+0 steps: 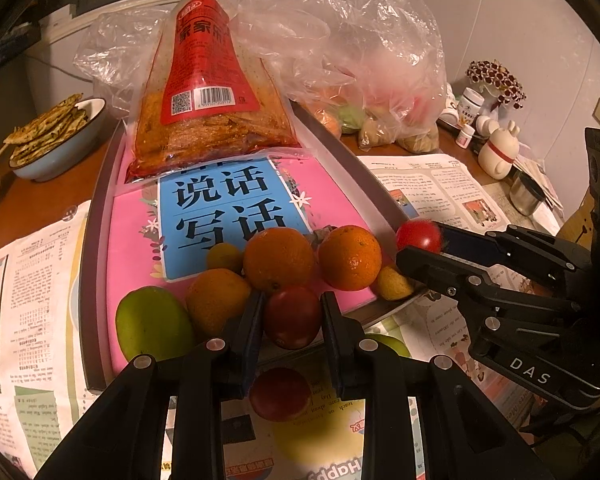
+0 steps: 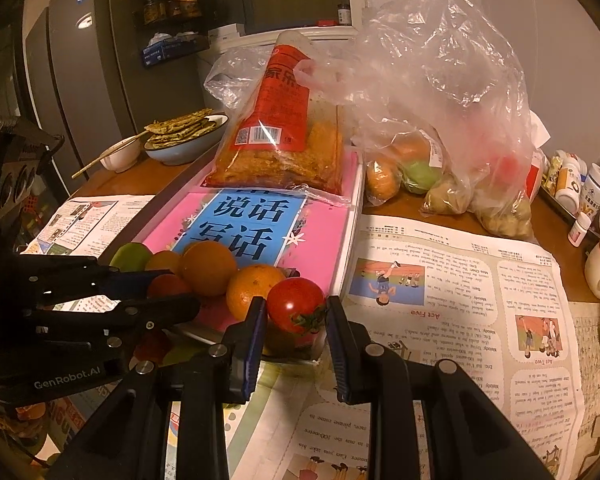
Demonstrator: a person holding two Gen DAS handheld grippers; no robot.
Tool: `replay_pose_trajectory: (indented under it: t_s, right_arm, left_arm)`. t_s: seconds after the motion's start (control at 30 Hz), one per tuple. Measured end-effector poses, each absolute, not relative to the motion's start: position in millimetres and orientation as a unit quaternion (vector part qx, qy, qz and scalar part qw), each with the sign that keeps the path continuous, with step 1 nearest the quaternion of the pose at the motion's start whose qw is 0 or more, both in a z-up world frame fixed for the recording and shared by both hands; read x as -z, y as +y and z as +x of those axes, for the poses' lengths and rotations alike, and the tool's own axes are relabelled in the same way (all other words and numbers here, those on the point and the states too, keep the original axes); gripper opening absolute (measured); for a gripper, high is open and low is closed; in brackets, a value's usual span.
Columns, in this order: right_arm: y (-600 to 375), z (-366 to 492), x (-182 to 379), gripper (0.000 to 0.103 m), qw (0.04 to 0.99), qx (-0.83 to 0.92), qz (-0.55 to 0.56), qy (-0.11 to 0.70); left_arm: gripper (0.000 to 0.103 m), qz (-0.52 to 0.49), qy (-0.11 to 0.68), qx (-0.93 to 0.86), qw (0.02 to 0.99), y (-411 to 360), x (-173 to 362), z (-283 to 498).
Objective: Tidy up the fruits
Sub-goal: 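Open the right tool to drop its tomato in the box while the left tool releases its tomato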
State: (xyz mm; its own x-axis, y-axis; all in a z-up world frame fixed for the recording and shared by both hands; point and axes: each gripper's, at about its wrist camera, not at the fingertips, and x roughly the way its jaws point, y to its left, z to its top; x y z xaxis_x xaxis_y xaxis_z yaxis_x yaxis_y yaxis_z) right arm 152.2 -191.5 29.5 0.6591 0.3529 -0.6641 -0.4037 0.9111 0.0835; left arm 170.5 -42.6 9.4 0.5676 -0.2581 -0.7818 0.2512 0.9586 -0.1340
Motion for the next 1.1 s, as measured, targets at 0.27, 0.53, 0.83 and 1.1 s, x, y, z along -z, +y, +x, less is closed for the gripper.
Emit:
replay_pose_trajectory:
  t_s: [0.27,0.53,0.83,1.1]
  right_arm:
    - [-191.9,150.3,-29.5,0.030,0.910,-0.208,-0.035,0.357]
    - [-194.2,145.1,-33.0,0.031,0.912,-0.208,-0.030,0.353]
    - [-196.8,141.8,-34.4,0.032,0.913,-0.207,-0.025,0.352]
    - [-196.5,141.0,-34.6,0.032,0.912,-0.207,-0.024,0.352]
  left_arm:
    - [0.029,-0.007,0.443,0.144,0.885,-42.9,-9.0,171.5]
    - [0.029,-0.011,0.445,0.144,0.884,-41.9,-8.7,172.3]
    - [0.029,-0.009,0.445,0.142,0.884,-41.9,-9.1,171.6]
    - [0.029,-0.013,0.445,0.143,0.884,-40.7,-9.3,171.1]
